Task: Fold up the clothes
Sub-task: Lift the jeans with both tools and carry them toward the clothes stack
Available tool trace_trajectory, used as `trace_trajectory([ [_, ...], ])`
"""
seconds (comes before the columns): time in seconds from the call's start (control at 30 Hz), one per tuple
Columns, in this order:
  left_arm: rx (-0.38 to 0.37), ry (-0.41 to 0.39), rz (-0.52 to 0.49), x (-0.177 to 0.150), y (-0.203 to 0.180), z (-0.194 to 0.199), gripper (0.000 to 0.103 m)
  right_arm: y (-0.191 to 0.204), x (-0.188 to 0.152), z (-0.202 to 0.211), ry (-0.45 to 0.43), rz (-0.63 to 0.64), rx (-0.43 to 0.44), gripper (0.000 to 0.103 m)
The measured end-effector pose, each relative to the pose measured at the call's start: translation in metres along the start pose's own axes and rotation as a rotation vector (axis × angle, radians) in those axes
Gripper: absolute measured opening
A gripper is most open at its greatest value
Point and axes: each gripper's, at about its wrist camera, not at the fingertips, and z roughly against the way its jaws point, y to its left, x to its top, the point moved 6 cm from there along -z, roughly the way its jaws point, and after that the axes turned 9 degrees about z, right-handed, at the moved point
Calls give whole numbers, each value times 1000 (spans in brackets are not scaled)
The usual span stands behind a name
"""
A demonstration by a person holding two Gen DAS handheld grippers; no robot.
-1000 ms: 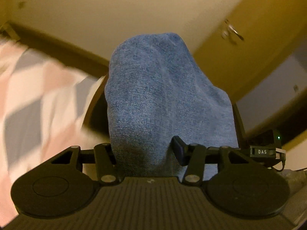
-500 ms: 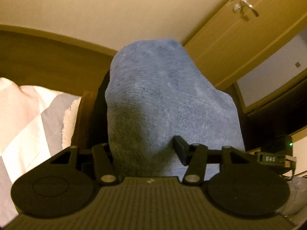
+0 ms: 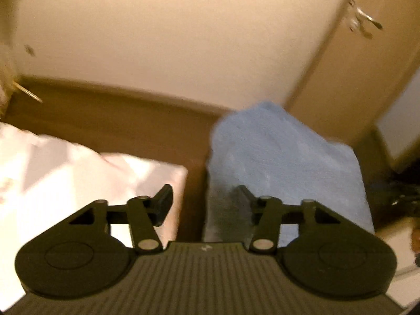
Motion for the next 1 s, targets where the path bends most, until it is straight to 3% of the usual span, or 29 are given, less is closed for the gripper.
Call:
trace_trajectory([
  [0.07,-4,-66,-29,-8,-17,17,40,19,7,1,-32,145,-23,59],
  [0.17,15,-132,-157,-36,-44,23,38,48,16,2,-75,358,-55,62],
  [0.2,53,-114,-205,-48,-48,15,38,56,6,-6,-52,388,-44,70],
  [0.3,180,-23,-313,-78,-47,-17,37,68,-22,-33,18,483,-64,78],
  [0.47,164,-56,-261,-92,-36,-35,47,71,-33,-50,46,517,-80,78],
  [0.53,157,-70,-215,-92,-28,-37,58,73,-34,-53,48,527,-76,78],
  [0.63,162,-72,-172,-90,-21,-33,61,67,-31,-56,52,542,-69,79],
  [0.67,167,-71,-171,-87,-23,-30,58,67,-26,-56,57,548,-69,79],
  [0.73,189,-85,-197,-79,-34,-16,28,65,-10,-50,26,532,-64,69],
  [0.8,198,-127,-225,-67,-46,-2,14,63,5,-41,-18,485,-69,52],
  [0.87,160,-169,-232,-51,-58,8,10,57,25,-36,-58,426,-89,41],
  [1.0,129,-186,-278,-26,-76,-7,10,33,51,-51,-83,370,-145,37],
])
